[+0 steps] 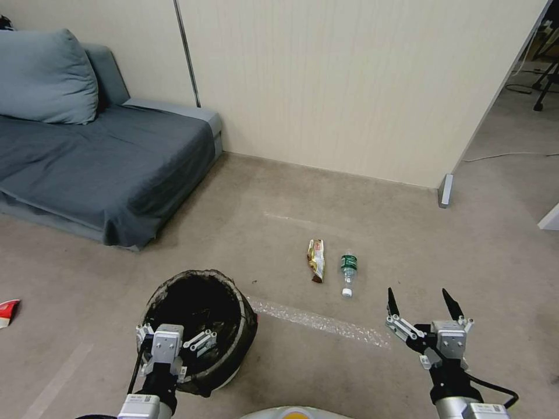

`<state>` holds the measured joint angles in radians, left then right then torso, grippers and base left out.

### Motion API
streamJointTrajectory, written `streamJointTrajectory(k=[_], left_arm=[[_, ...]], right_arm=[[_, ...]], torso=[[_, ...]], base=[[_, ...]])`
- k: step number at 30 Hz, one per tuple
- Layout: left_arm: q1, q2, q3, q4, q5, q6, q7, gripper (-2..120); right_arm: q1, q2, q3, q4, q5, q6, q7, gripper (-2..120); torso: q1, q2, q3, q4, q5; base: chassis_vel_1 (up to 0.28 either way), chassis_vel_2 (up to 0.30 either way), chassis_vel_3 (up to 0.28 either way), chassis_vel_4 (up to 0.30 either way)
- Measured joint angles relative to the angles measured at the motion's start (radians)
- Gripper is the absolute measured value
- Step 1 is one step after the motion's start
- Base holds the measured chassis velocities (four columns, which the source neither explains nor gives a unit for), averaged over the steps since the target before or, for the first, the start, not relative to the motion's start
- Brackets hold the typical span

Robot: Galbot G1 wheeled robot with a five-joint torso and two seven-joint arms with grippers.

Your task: Pick up the trash bin, then pick up the garbage from the floor and place it into the trash bin.

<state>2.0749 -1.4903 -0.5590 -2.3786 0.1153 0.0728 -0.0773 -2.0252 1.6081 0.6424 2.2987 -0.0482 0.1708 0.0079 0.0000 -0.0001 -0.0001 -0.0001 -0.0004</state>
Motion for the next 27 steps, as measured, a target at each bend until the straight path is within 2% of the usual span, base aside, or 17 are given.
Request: streamJointTrajectory(k=[2, 3, 4, 5, 8, 10, 18, 21, 25, 27], left_arm=[[-0.009, 0.002, -0.029, 0.0, -0.024, 0.019, 0.003, 100], [-0.021, 0.004, -0.066, -0.002, -0.054, 0.042, 0.009, 100], [-0.044, 0.009, -0.137, -0.006, -0.113, 0.086, 0.018, 100], [-0.053, 0.011, -0.162, -0.009, -0.135, 0.103, 0.023, 100], [-0.056, 0.014, -0.174, -0.014, -0.152, 0.123, 0.027, 100], [-0.054, 0.024, -0.182, -0.048, -0.182, 0.182, 0.028, 100], [-0.054, 0.03, -0.181, -0.059, -0.184, 0.23, 0.029, 100], [-0.057, 0.04, -0.2, -0.073, -0.181, 0.337, 0.037, 100], [-0.061, 0.042, -0.207, -0.076, -0.18, 0.391, 0.046, 100], [-0.067, 0.042, -0.216, -0.078, -0.18, 0.463, 0.059, 100]], right_arm=[[0.0, -0.001, 0.002, 0.003, 0.008, -0.003, 0.005, 100], [0.001, -0.002, 0.003, 0.004, 0.022, -0.004, 0.006, 100], [0.004, -0.002, 0.004, 0.005, 0.038, -0.004, 0.005, 100], [0.006, -0.002, 0.006, 0.005, 0.043, -0.005, 0.003, 100], [0.006, -0.001, 0.007, 0.004, 0.047, -0.005, 0.001, 100], [0.006, -0.001, 0.007, 0.002, 0.047, -0.004, -0.001, 100], [0.006, 0.0, 0.006, -0.001, 0.047, -0.004, -0.001, 100], [0.005, 0.0, 0.006, -0.006, 0.047, -0.003, -0.001, 100], [0.004, 0.0, 0.004, -0.006, 0.046, -0.003, -0.001, 100], [0.003, 0.0, 0.002, -0.007, 0.046, 0.0, -0.002, 100]], torso=[[0.0, 0.0, 0.0, 0.0, 0.0004], [0.0, 0.0, 0.0, 0.0, 0.0004], [0.0, 0.0, 0.0, 0.0001, 0.0002], [0.0, 0.0, 0.0, 0.0001, 0.0005], [0.0, 0.0, 0.0, 0.0001, -0.0001], [0.0, 0.0, 0.0, -0.0001, 0.0009], [0.0, 0.0, 0.0, 0.0, 0.0002], [0.0, 0.0, 0.0, 0.0001, 0.0003], [0.0, 0.0, 0.0, 0.0, 0.0003], [0.0, 0.0, 0.0, 0.0001, 0.0003]], base=[[0.0, 0.0, 0.0, 0.0], [0.0, 0.0, 0.0, 0.0], [0.0, 0.0, 0.0, 0.0], [0.0, 0.0, 0.0, 0.0], [0.0, 0.0, 0.0, 0.0], [0.0, 0.0, 0.0, 0.0], [0.0, 0.0, 0.0, 0.0], [0.0, 0.0, 0.0, 0.0], [0.0, 0.0, 0.0, 0.0], [0.0, 0.0, 0.0, 0.0]])
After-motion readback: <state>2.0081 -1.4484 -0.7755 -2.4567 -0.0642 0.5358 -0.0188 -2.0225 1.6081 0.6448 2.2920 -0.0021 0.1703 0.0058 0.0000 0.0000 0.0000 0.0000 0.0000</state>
